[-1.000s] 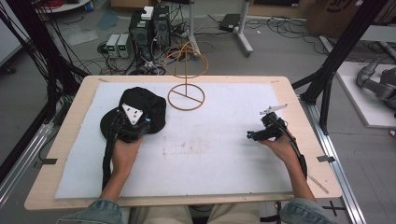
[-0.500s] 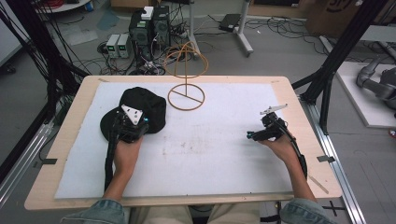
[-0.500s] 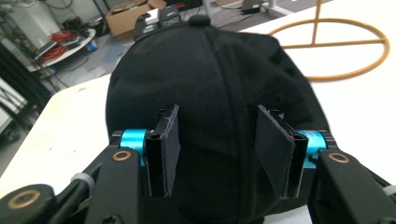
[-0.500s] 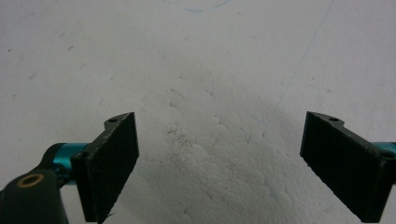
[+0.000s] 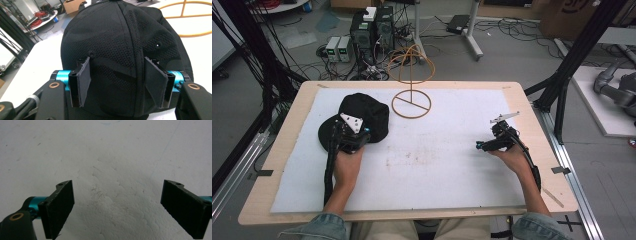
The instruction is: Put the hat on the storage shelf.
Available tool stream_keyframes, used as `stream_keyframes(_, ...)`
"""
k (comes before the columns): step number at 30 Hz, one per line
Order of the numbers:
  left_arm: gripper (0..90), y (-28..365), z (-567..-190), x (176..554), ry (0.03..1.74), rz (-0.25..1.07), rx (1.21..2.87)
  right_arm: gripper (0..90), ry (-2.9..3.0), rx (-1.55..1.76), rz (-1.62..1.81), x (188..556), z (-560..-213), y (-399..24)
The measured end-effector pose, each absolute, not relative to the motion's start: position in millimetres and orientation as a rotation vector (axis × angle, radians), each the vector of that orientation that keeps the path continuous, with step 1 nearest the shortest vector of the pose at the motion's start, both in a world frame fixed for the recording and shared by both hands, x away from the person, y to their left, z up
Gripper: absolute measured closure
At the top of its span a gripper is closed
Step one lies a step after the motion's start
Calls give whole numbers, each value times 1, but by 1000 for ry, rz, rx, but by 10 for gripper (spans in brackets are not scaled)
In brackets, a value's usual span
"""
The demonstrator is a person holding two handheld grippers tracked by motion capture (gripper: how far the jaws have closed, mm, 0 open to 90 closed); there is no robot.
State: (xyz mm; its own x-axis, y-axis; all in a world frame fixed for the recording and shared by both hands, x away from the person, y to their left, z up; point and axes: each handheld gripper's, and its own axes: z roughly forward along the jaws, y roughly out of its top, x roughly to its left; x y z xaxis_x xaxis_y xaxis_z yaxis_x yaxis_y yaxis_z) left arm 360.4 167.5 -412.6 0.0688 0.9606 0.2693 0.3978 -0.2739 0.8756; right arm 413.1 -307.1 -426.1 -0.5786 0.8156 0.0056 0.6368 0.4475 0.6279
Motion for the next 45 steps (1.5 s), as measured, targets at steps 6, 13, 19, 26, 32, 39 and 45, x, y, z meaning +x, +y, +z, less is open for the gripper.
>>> stream_keyframes(6, 426, 165, -414, 360, 1347, 1208, 1745, 113, 2407, 1249, 851, 413, -427, -306)
stream_keyframes(13, 507, 161, -417, 359, 1353, 1224, 1743, 113, 2407, 1246, 858, 413, -427, -306)
stream_keyframes(19, 614, 162, -419, 357, 1338, 1222, 1741, 113, 2409, 1244, 863, 413, -427, -308)
stream_keyframes(26, 751, 162, -419, 356, 1316, 1208, 1763, 113, 2408, 1251, 861, 413, -427, -307)
stream_keyframes(32, 809, 163, -419, 356, 1309, 1190, 1768, 113, 2409, 1257, 866, 413, -427, -308)
stream_keyframes(39, 855, 164, -419, 355, 1297, 1179, 1775, 114, 2412, 1252, 869, 413, -426, -308)
stream_keyframes(45, 871, 167, -416, 351, 1287, 1196, 1787, 115, 2411, 1256, 869, 413, -426, -308)
